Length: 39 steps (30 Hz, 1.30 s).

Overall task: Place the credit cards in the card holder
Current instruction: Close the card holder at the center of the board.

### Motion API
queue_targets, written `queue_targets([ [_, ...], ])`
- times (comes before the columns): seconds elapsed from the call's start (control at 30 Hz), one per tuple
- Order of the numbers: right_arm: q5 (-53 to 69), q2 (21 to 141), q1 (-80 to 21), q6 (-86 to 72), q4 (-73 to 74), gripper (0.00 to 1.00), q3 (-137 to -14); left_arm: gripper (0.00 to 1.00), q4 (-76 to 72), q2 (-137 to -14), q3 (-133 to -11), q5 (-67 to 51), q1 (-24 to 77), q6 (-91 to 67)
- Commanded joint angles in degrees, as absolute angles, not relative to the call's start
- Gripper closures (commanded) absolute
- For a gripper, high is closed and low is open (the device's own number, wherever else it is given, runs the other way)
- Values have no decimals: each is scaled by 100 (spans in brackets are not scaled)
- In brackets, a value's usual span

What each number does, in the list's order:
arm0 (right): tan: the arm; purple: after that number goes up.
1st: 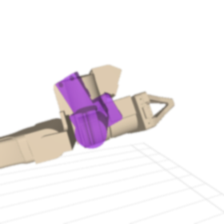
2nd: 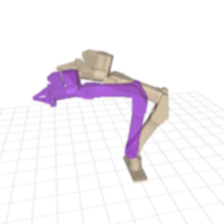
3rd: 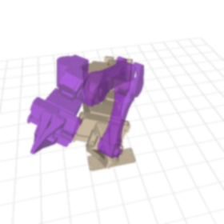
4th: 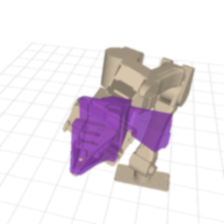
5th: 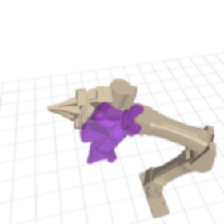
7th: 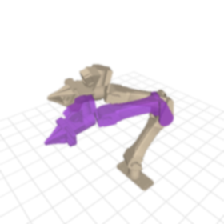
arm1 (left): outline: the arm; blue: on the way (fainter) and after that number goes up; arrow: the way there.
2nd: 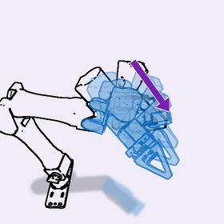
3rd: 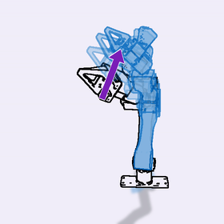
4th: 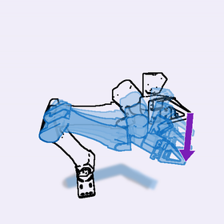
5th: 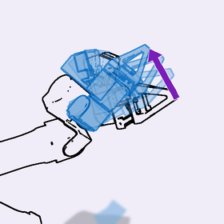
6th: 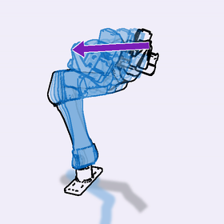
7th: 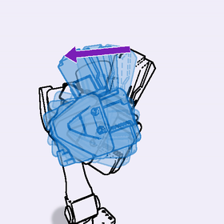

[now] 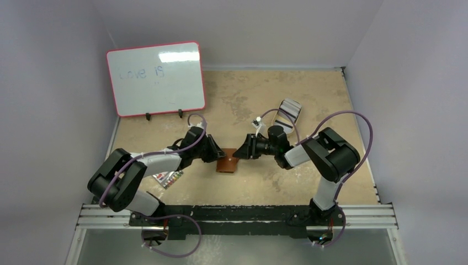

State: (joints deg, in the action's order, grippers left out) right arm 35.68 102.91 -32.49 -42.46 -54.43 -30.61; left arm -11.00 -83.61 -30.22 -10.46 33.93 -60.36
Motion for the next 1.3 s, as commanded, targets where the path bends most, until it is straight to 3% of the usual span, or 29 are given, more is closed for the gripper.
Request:
queue_targets([
  [0.0,3997,10375,-3266,-4185,-5867,51,-3162,84,-959,-8420,-3190,-776,3441,-5847],
  [0.23,4182,10564,-3263,-4083,-5862,58,-3187,85,-686,-8412,-3224,-563,3445,-5722],
  [0.43,4318,10528,-3252,-3986,-5950,74,-3104,85,-468,-8350,-3242,-388,3445,-5662],
  [0.6,4594,10468,-3244,-3804,-6082,79,-2940,85,-303,-8332,-3252,-185,3445,-5599],
  [0.93,5353,10454,-3244,-3393,-6260,82,-2676,85,-252,-8405,-3223,-15,3445,-5607],
  [1.27,5147,10093,-3251,-3284,-5810,70,-2649,85,-241,-8534,-3239,63,3445,-5607],
])
